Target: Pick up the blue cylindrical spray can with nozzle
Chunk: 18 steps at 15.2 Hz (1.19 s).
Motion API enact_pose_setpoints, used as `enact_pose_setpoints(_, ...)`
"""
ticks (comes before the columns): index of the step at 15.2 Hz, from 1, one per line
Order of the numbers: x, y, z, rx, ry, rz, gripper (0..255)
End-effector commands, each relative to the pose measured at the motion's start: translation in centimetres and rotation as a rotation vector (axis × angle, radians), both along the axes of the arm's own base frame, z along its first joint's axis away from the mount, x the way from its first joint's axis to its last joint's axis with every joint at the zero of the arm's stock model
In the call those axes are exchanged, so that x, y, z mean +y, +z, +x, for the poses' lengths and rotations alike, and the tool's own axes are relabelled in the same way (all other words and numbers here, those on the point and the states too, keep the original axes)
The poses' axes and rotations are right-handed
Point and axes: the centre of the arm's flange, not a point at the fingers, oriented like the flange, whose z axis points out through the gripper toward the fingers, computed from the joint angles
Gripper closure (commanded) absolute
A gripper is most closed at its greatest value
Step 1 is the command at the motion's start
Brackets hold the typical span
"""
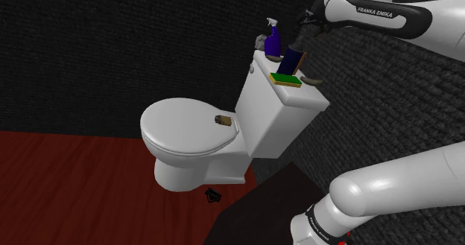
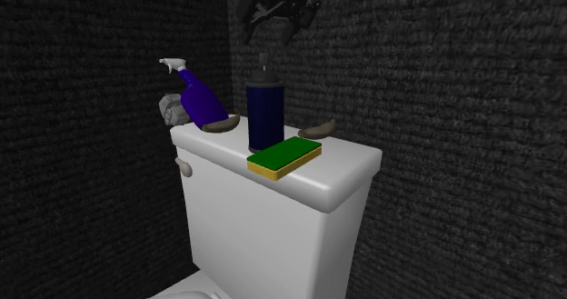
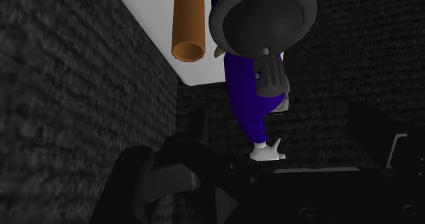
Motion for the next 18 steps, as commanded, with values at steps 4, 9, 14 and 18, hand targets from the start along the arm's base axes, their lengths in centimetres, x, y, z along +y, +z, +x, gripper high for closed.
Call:
enact_pose_setpoints(4, -0.1, -2.3, 0.1, -0.007, -0.004, -0.002, 0)
enact_pose_setpoints(9, -0.1, -3.1, 0.0, -0.007, -0.004, -0.002, 255)
enact_pose_setpoints(14, -0.1, -3.1, 0.1, -0.007, -0.004, -0.002, 255)
enact_pose_setpoints(18, -0.1, -3.1, 0.1, -0.007, -0.004, -0.002, 255)
